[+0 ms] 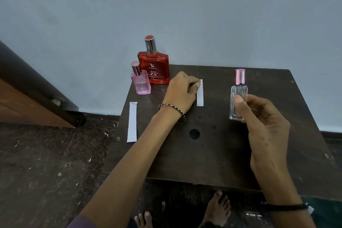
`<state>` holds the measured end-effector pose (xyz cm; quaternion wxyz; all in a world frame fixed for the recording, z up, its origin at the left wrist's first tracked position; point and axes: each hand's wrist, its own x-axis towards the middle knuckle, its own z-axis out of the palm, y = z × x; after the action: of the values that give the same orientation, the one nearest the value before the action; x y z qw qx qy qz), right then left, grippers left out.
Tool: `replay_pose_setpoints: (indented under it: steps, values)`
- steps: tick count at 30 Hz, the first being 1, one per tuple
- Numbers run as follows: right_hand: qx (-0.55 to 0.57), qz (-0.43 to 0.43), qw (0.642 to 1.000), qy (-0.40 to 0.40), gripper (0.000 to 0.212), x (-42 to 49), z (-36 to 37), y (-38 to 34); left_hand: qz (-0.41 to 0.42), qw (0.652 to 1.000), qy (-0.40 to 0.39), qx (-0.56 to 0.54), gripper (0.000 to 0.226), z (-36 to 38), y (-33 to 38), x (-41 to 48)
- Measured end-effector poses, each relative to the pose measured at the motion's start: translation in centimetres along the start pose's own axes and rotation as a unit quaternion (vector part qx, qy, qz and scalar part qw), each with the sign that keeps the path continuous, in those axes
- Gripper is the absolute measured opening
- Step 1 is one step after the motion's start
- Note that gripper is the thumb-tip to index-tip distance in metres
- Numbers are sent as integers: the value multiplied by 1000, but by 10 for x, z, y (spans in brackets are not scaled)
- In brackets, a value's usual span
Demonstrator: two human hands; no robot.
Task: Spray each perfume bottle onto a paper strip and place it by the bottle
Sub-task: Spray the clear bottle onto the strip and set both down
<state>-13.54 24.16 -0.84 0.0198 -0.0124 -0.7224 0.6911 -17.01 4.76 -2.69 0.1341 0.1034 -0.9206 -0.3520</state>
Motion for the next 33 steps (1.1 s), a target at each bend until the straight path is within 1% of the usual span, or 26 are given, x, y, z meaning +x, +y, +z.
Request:
replay_pose_setpoints:
  steps: [5,7,10,14,16,20,25,33]
  values:
    - [-8,-10,1000,-2,19,0,4,-2,9,999,-42,2,34,-4,-3,-2]
    - [-18,-13,1000,-2,20,2,7,-3,10,999,-48,-7,36,-4,-4,-3]
    - [-40,-15,999,-3,22,9,15,-6,6,999,-34,-23,34,-3,-5,-3]
    - [-132,-42,990,-25,31,28,32,-16,-8,998,-6,-59,24,0,-6,-6]
    - [-166,-64,984,-23,35,41,43,-21,-20,998,2,-64,21,1,-6,-7]
    - [-191,-92,977,-21,35,64,65,-24,-32,997,22,-72,19,3,-5,-7]
    - [-224,-124,966,-31,34,76,85,-15,-44,996,28,-74,17,4,-6,-6]
    - [-241,-171,955,-22,37,79,94,4,-46,993,58,-96,13,8,-5,-6]
